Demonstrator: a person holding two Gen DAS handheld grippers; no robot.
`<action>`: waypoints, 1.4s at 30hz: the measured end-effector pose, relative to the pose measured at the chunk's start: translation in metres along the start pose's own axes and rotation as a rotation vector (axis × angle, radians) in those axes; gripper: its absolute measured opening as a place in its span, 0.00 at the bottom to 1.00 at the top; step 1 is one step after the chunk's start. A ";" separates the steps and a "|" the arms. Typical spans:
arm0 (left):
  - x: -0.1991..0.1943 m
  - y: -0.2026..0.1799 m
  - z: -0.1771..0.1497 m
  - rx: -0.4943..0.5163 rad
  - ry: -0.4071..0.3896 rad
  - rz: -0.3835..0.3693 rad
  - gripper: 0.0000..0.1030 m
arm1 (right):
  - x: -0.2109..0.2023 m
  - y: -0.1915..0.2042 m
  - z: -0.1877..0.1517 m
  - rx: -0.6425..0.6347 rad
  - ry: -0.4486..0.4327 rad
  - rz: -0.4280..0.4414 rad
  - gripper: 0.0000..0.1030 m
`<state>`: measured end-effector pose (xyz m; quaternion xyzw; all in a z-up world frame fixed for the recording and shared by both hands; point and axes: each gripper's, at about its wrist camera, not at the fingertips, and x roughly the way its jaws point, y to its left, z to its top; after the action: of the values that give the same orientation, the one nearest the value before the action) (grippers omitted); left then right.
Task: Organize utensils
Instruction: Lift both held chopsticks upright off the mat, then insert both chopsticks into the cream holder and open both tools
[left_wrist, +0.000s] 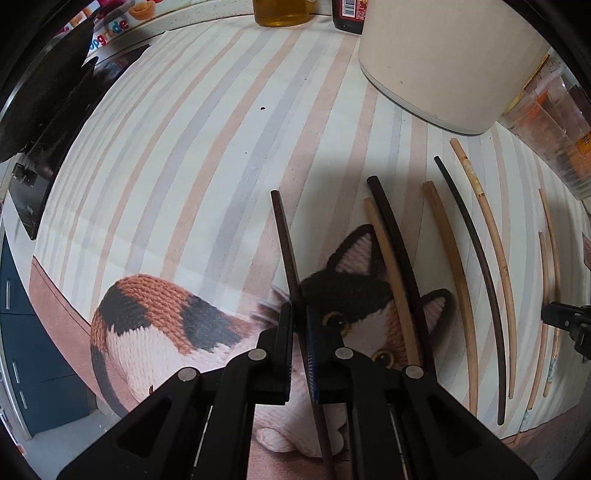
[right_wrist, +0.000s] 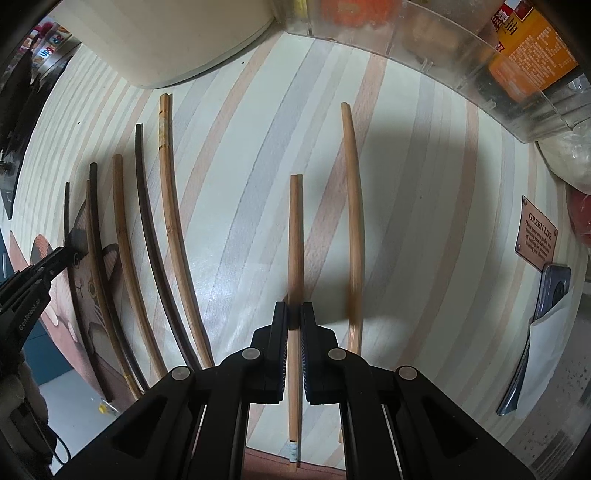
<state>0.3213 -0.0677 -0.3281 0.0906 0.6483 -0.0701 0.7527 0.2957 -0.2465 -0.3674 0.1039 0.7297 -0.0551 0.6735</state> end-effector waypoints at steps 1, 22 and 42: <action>0.000 0.001 0.001 -0.002 -0.001 0.000 0.05 | 0.000 0.001 0.001 -0.003 0.004 -0.003 0.06; -0.011 0.022 0.019 0.000 -0.077 0.005 0.03 | -0.001 0.010 0.028 0.006 -0.067 -0.026 0.06; -0.126 -0.008 -0.016 0.016 -0.283 -0.127 0.03 | -0.103 0.020 -0.015 -0.035 -0.482 0.103 0.06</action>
<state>0.2853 -0.0738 -0.2062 0.0447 0.5397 -0.1348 0.8298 0.2929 -0.2314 -0.2623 0.1130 0.5426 -0.0312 0.8318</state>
